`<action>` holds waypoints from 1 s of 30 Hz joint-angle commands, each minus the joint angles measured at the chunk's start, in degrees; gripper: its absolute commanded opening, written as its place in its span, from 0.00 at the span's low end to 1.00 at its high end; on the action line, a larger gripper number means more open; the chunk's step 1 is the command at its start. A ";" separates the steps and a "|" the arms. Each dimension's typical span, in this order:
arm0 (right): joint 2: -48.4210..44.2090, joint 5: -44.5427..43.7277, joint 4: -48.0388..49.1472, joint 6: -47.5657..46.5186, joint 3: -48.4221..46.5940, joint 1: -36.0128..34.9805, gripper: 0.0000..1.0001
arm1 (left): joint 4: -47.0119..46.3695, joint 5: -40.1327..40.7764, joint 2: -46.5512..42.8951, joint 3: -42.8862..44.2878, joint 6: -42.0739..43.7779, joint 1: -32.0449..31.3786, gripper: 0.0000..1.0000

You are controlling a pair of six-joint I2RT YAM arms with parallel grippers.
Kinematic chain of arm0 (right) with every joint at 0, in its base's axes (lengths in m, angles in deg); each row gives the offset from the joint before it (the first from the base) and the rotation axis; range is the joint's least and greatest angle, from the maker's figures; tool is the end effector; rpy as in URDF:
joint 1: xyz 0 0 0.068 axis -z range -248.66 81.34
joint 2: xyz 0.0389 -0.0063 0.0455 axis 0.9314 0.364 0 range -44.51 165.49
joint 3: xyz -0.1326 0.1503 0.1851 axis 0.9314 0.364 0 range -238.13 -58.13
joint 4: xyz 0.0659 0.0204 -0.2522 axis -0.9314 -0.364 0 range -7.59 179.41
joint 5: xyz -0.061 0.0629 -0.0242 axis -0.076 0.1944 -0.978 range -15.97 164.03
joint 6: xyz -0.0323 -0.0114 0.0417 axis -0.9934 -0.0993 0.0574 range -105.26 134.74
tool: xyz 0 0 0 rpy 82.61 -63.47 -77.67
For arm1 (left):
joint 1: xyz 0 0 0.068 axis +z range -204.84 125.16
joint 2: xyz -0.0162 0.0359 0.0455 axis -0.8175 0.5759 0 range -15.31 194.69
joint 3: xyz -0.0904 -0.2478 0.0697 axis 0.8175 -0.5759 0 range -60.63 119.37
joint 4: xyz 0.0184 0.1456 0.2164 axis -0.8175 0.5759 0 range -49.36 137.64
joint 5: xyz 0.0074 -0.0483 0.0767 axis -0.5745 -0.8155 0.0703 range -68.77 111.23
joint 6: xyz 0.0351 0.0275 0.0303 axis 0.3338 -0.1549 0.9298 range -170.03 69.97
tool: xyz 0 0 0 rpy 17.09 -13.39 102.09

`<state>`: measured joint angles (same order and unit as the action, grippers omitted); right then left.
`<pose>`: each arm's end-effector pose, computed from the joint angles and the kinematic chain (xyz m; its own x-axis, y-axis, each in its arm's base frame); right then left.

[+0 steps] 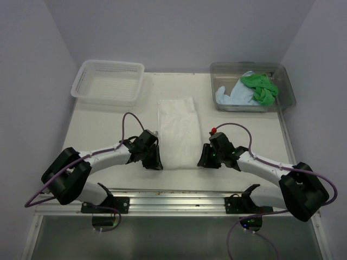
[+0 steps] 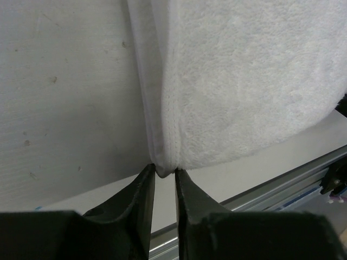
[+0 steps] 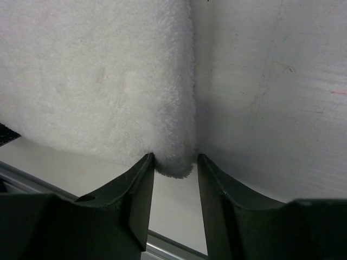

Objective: Roll the towels
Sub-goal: Roll the towel

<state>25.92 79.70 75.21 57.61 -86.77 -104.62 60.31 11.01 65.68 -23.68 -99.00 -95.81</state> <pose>0.1723 0.1294 0.1531 -0.9198 0.1690 -0.3542 -0.0047 0.8977 0.4406 0.1808 -0.1653 0.1493 -0.9759 -0.1357 -0.1708 -0.0481 0.8974 -0.4385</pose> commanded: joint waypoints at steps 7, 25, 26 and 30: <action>-1.70 0.39 0.66 -0.33 -0.27 -0.51 0.46 | -1.21 2.31 0.40 0.67 -1.04 -0.34 0.04; -3.28 -2.77 -6.89 -3.32 -6.16 -0.42 0.00 | 2.92 5.47 -4.34 3.30 -2.88 -0.43 0.00; -3.46 -3.03 -7.33 -3.58 -6.68 -0.51 0.00 | 3.19 5.73 -4.87 3.74 -3.32 -0.43 0.00; -2.50 -5.31 -10.23 -5.25 -10.37 -0.42 0.00 | 5.82 7.14 -5.49 7.08 -3.68 -0.34 0.00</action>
<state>23.98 77.72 68.61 54.77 -93.26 -105.02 64.20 14.77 61.79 -20.49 -101.40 -96.16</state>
